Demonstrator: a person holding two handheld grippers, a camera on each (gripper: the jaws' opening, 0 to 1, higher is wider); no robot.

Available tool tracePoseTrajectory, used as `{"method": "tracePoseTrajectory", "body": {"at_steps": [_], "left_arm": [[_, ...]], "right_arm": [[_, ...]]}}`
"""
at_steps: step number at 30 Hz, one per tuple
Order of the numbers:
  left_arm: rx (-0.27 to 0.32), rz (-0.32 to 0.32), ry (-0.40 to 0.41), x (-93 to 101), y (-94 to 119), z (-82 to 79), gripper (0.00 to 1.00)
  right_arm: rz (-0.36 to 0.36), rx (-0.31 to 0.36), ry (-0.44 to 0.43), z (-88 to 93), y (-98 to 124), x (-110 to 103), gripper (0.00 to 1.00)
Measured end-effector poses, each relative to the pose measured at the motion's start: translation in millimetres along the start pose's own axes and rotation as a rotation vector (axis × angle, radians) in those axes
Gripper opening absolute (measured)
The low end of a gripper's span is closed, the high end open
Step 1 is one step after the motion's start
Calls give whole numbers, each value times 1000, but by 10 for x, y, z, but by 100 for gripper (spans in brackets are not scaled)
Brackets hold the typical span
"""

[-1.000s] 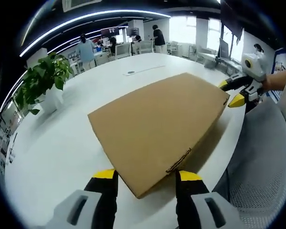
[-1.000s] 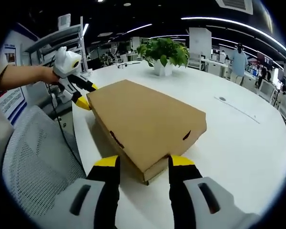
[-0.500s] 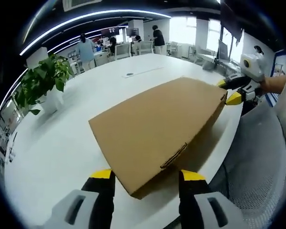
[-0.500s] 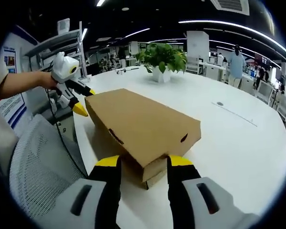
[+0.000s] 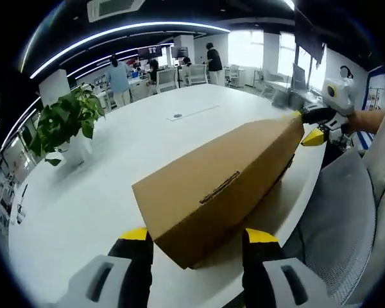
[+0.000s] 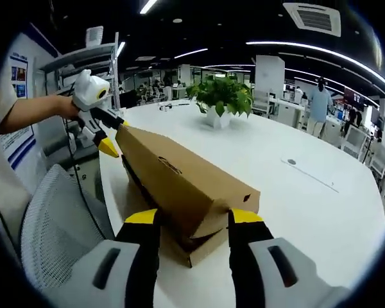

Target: Operate the shoe box by opening the lid, removing the specified soft item, and placing it in the target area until the item is outside and the box remains undamaged.

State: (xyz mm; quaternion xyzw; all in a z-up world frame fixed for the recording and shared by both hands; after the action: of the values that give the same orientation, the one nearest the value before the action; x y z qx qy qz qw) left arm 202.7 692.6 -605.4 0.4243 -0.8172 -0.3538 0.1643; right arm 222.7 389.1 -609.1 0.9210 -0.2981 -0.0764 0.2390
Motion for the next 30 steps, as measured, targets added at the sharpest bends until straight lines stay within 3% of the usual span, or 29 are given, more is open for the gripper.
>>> {"method": "tracePoseTrajectory", "body": {"at_steps": [8,15,30], "left_arm": [[27,-58,-13,-67,46,-147,50],[90,-100,26,-159,86,-309,45],[160,-198,49,-458,30,-605,30]], "right_arm": [[11,30,18,-145,5,81,39],[19,60,27,-289,-8,158,42],[44,106,41,-524,-109,391,43]]}}
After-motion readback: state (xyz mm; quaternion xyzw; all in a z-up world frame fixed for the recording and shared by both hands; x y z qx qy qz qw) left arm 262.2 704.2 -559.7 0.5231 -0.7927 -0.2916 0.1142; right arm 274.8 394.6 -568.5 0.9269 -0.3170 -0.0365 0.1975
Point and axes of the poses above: the point that each gripper's makers call its tool centre point, and the gripper's own axes: y roughly backward along the fingers, x roughly to its right, z roughly out of its underside, the point moved 7 cm from there along y, roughly backward along the fingers, and after that the axes turned 2 degrees about -x, right-handed, at the moved point
